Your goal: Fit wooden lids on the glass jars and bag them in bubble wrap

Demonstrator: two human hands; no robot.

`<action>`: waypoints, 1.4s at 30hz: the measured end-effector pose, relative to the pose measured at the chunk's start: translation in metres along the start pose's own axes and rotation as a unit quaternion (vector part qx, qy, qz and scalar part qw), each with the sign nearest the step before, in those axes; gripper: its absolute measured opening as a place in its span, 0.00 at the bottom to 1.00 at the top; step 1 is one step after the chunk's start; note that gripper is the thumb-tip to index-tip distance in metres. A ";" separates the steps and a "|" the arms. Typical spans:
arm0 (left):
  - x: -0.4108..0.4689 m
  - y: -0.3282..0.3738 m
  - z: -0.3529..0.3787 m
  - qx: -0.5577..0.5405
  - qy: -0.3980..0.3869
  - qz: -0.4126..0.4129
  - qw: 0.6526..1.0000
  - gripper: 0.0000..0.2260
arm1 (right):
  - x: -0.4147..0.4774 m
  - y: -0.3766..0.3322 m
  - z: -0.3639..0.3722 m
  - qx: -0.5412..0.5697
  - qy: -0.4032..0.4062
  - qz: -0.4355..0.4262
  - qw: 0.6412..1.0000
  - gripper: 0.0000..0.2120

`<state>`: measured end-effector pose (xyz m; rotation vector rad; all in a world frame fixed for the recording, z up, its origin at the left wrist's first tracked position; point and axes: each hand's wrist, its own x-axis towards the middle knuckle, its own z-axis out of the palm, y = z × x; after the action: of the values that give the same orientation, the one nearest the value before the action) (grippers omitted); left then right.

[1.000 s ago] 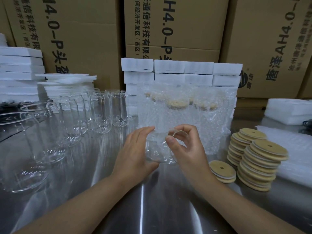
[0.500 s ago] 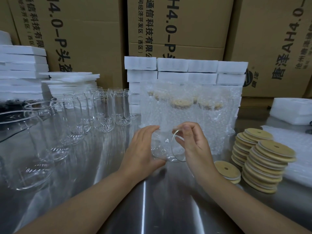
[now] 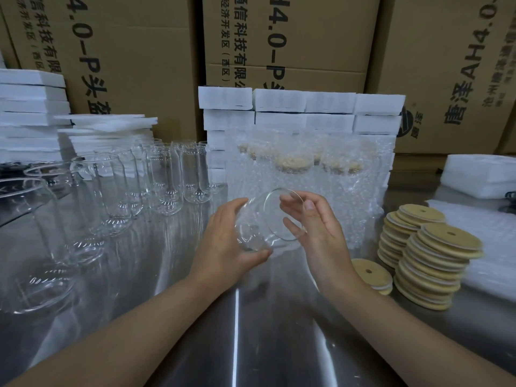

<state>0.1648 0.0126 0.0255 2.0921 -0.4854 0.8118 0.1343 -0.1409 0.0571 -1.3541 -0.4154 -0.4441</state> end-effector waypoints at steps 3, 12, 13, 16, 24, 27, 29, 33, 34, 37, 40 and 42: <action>-0.001 -0.002 0.000 -0.013 0.011 -0.012 1.000 0.40 | -0.004 0.000 -0.001 -0.013 -0.010 -0.009 1.000 0.11; -0.001 -0.005 -0.002 -0.010 0.023 -0.022 0.999 0.41 | -0.008 0.007 -0.001 -0.071 -0.072 -0.037 0.994 0.19; -0.001 -0.004 -0.003 -0.012 0.027 -0.021 0.999 0.41 | -0.009 0.007 0.000 -0.076 -0.072 -0.041 0.994 0.20; -0.002 -0.002 -0.004 -0.008 0.039 -0.022 0.999 0.41 | -0.009 0.008 0.002 -0.091 -0.071 -0.043 0.992 0.23; -0.003 0.010 -0.005 -0.208 0.058 -0.099 0.971 0.36 | -0.017 0.003 0.005 -0.179 -0.105 -0.035 0.978 0.27; -0.002 0.011 -0.008 -0.286 0.069 -0.121 0.948 0.32 | -0.020 0.004 0.006 -0.222 -0.129 -0.021 0.966 0.28; 0.000 0.011 -0.010 -0.336 0.070 -0.147 0.928 0.31 | -0.020 0.005 0.005 -0.240 -0.134 -0.025 0.961 0.29; 0.000 0.009 -0.009 -0.429 0.036 -0.246 0.868 0.27 | -0.020 0.006 0.004 -0.257 -0.139 -0.040 0.956 0.30; 0.000 0.009 -0.009 -0.446 0.025 -0.266 0.854 0.28 | -0.020 0.006 0.004 -0.260 -0.143 -0.041 0.954 0.31; 0.004 0.009 -0.010 -0.471 -0.016 -0.302 0.829 0.34 | -0.020 0.008 0.003 -0.276 -0.162 -0.047 0.946 0.33; 0.005 0.010 -0.012 -0.513 -0.051 -0.334 0.789 0.35 | -0.019 0.009 0.002 -0.290 -0.177 -0.063 0.938 0.37; 0.003 0.011 -0.013 -0.538 -0.080 -0.340 0.767 0.35 | -0.018 0.009 0.002 -0.288 -0.178 -0.072 0.938 0.38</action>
<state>0.1559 0.0160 0.0397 1.0681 -0.1506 -0.1313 0.1234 -0.1366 0.0406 -1.9951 -0.7236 -0.4612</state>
